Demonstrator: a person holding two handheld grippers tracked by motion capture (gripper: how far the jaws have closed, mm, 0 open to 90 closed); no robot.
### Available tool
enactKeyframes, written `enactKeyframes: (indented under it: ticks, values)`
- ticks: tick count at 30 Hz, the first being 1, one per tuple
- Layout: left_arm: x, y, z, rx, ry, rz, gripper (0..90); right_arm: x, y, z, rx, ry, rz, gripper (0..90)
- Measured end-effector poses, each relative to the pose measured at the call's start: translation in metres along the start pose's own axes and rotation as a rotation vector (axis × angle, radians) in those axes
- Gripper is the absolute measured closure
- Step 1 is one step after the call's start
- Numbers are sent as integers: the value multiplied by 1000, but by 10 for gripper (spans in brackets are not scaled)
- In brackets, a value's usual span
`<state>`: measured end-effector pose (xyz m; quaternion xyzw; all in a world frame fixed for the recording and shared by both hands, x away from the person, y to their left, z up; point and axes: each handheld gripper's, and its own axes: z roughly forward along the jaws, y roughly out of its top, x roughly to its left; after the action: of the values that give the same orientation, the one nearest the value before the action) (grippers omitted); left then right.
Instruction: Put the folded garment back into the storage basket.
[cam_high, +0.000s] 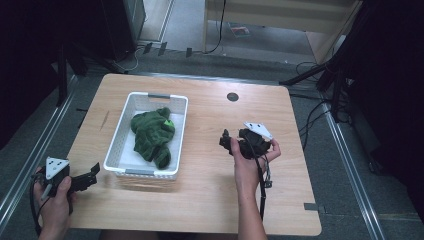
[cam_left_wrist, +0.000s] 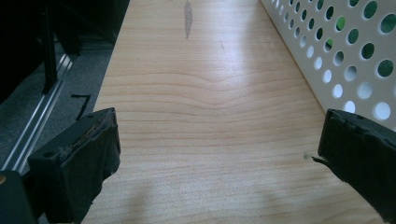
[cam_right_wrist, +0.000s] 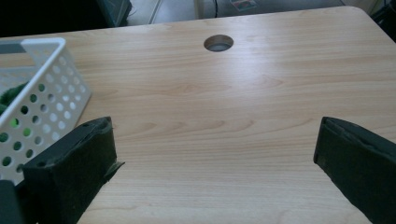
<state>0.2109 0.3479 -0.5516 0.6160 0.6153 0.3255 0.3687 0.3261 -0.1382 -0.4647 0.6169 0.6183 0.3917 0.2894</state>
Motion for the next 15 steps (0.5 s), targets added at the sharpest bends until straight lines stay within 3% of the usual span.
enactKeyframes:
  ticks: [15]
  values:
    - [0,0,0,-1,3,1,0,-44,-31,-4,18,-48,-5,0]
